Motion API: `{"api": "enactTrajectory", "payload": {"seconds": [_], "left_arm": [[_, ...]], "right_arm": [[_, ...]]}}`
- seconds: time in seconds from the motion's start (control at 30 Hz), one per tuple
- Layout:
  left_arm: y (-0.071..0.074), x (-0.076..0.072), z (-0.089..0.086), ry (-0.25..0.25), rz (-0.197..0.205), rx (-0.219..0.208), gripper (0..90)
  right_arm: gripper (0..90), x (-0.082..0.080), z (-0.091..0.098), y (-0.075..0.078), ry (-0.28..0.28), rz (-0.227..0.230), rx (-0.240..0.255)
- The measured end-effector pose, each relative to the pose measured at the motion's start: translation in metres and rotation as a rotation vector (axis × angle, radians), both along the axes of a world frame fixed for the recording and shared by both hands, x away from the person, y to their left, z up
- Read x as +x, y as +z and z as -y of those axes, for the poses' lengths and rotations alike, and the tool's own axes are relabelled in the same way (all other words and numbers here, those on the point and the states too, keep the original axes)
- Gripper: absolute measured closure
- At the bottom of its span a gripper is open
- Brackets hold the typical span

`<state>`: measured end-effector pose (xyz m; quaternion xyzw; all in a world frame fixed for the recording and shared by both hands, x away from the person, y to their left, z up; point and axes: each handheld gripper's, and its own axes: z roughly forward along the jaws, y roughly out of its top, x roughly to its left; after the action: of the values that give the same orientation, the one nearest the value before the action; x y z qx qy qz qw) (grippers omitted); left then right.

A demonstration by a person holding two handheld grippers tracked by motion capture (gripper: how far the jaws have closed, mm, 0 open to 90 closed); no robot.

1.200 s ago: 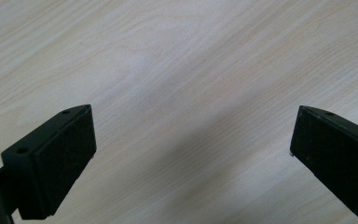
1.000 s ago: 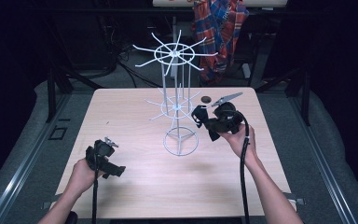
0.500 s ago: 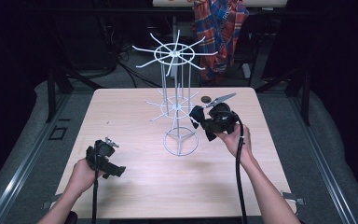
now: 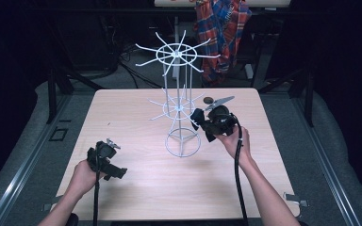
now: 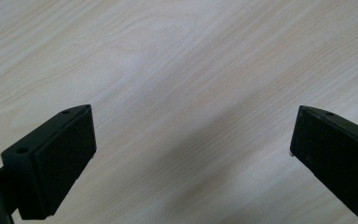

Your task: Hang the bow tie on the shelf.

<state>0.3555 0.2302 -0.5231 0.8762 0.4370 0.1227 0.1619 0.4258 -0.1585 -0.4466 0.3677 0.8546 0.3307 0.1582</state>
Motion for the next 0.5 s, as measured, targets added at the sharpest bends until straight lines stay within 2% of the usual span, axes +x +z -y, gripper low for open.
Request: {"api": "enactTrajectory", "payload": {"seconds": [0.3, 0.37, 0.4, 0.5], "left_arm": [[-0.0004, -0.0005, 0.0003, 0.001, 0.0, 0.003, 0.1], [0.0003, -0.0011, 0.0004, -0.003, -0.001, 0.0, 0.2], [0.0005, -0.0013, 0.0003, -0.002, 0.004, 0.002, 0.2], [0.0005, -0.001, 0.0, -0.003, 0.004, 0.0, 0.2]], "right_arm": [[73.9, 0.0022, -0.0024, -0.0064, 0.008, -0.018, -0.028], [73.9, 0.0013, -0.0037, -0.0072, -0.002, -0.009, -0.043], [73.9, 0.0007, -0.0054, -0.0084, -0.028, 0.003, -0.068], [73.6, 0.0003, -0.0066, -0.0089, -0.029, 0.013, -0.077]]}}
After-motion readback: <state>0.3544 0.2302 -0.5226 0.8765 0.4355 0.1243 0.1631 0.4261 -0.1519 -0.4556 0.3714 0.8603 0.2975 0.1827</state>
